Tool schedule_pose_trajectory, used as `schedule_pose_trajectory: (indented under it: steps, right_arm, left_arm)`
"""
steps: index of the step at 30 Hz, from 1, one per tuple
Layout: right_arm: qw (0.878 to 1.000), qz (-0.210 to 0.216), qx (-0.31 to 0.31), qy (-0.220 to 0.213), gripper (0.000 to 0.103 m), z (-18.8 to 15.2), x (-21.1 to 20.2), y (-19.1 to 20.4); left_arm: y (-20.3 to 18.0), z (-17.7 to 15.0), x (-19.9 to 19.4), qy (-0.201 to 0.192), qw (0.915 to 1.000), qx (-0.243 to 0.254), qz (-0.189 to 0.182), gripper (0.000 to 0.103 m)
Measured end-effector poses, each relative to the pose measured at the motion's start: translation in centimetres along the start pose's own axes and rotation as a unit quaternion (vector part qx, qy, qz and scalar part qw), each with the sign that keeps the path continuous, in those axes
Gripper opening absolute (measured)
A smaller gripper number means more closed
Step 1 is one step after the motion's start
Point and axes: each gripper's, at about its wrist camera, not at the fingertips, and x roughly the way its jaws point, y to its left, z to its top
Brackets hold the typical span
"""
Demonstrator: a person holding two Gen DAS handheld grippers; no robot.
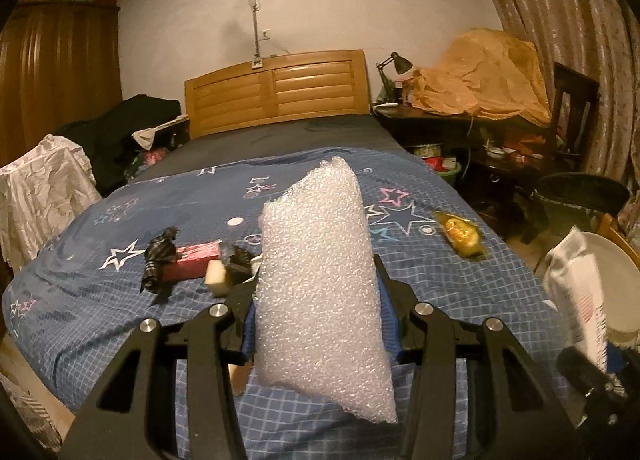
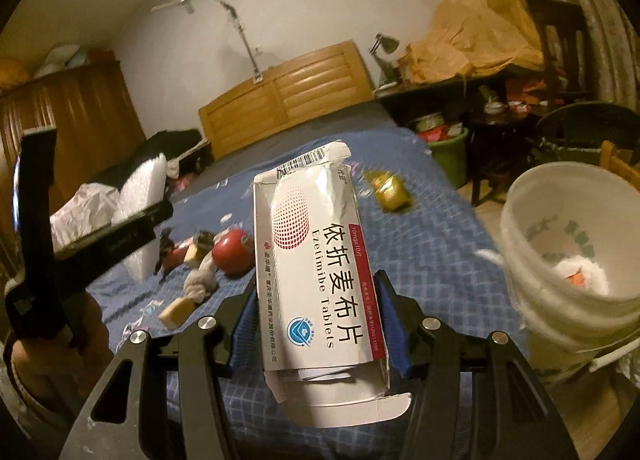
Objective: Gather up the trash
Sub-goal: 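Lift and carry the bubble wrap and medicine box over the white bucket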
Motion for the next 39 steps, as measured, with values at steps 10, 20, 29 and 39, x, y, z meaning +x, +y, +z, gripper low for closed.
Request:
schedule_pose_trajectory:
  steps: [10, 20, 29, 39]
  right_arm:
    - [0.995, -0.074, 0.007, -0.059, 0.056, 2.7, -4.7, -5.1]
    - [0.984, -0.152, 0.023, -0.085, 0.056, 4.9, -8.5, -12.6]
    - [0.972, -0.218, 0.032, -0.085, 0.056, 9.1, -11.4, -19.7]
    - [0.966, -0.250, 0.061, -0.032, 0.056, 11.7, -10.6, -25.3]
  left_arm:
    - [-5.9, 1.4, 0.3, -0.007, 0.9983, 0.029, -0.050, 0.045]
    - [-13.6, 3.2, 1.4, -0.012, 0.9918, 0.068, -0.108, 0.045]
    - [-21.6, 4.3, 2.5, -0.007, 0.9777, 0.112, -0.178, 0.045]
    - [-29.3, 4.7, 4.7, 0.021, 0.9530, 0.154, -0.260, 0.045]
